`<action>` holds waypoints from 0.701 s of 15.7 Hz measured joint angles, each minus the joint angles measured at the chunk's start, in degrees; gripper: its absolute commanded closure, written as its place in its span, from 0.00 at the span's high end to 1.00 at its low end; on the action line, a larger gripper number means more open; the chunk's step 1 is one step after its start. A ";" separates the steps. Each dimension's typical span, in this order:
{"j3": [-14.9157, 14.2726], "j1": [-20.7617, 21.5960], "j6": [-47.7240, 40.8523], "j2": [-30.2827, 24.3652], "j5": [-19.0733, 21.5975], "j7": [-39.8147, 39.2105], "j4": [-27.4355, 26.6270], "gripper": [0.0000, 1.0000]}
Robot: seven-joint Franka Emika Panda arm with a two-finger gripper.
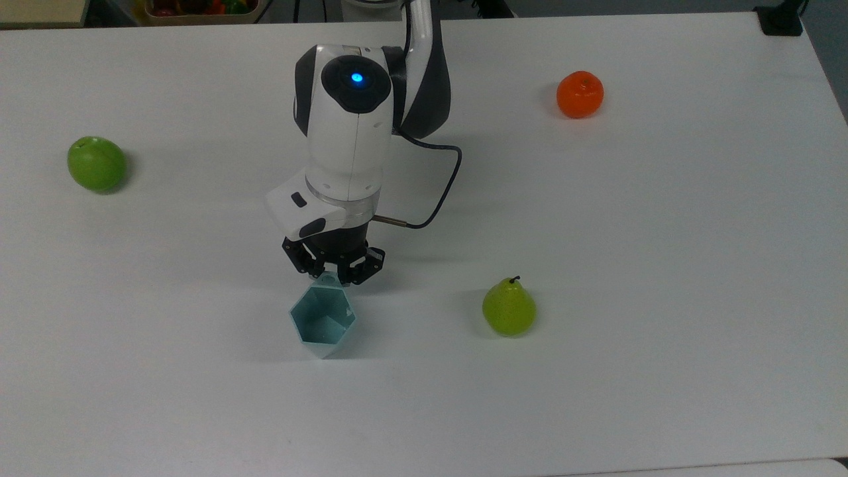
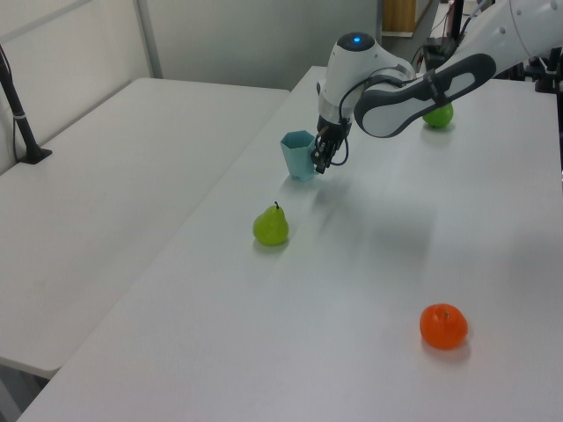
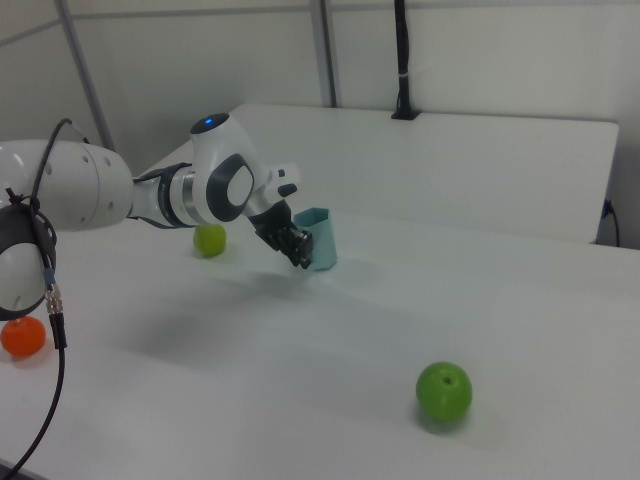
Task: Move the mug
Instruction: 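Close the gripper on the light-blue mug's rim, then lift the mug and carry it toward the orange and apple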
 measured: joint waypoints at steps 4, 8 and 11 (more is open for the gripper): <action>-0.05 -0.90 0.00 -0.34 0.01 0.08 1.20 0.00; -0.05 -1.18 0.00 -2.42 0.14 0.55 1.49 0.00; -0.05 -1.29 0.00 -5.93 2.70 0.62 1.25 0.00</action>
